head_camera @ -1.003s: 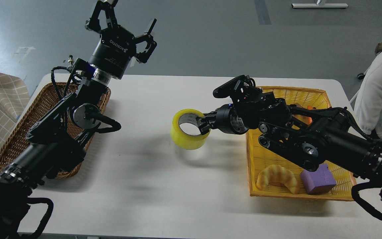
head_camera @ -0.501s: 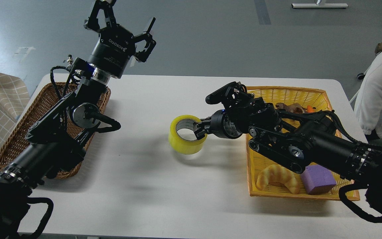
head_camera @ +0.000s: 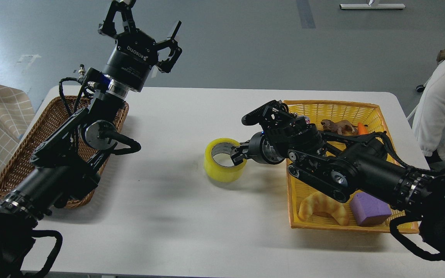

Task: Place and transfer tape with both arms
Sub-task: 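Carry the tape roll out of the tray and set it on the table, then release the tape roll and raise the right gripper away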

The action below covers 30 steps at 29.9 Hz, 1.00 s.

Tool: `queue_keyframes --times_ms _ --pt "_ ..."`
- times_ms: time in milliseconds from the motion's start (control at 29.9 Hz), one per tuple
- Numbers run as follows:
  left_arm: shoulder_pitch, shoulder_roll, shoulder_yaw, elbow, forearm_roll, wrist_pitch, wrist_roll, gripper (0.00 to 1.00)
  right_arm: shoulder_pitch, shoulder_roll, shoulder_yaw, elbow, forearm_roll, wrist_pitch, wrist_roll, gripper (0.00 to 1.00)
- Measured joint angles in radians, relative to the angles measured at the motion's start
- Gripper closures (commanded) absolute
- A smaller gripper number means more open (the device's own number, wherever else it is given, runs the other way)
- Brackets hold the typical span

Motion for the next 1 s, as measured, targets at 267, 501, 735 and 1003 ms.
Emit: queue_keyframes --times_ms 267,501,735,1003 --pt "0.000 0.000 0.000 0.000 0.000 0.000 0.001 0.02 0.000 0.000 0.001 0.001 0.001 0.000 0.000 0.53" --pt "0.000 0.003 -0.001 0.000 0.000 0.000 0.001 0.02 -0.002 0.000 0.012 0.003 0.007 0.000 -0.001 0.04" --pt "0.000 0.002 -0.002 0.000 0.000 0.000 0.000 0.02 0.007 0.000 0.020 0.013 0.016 0.000 -0.002 0.01" --pt "0.000 0.006 0.002 0.000 0.000 0.000 0.001 0.02 0.020 -0.104 0.109 0.168 0.018 0.000 -0.005 0.00"
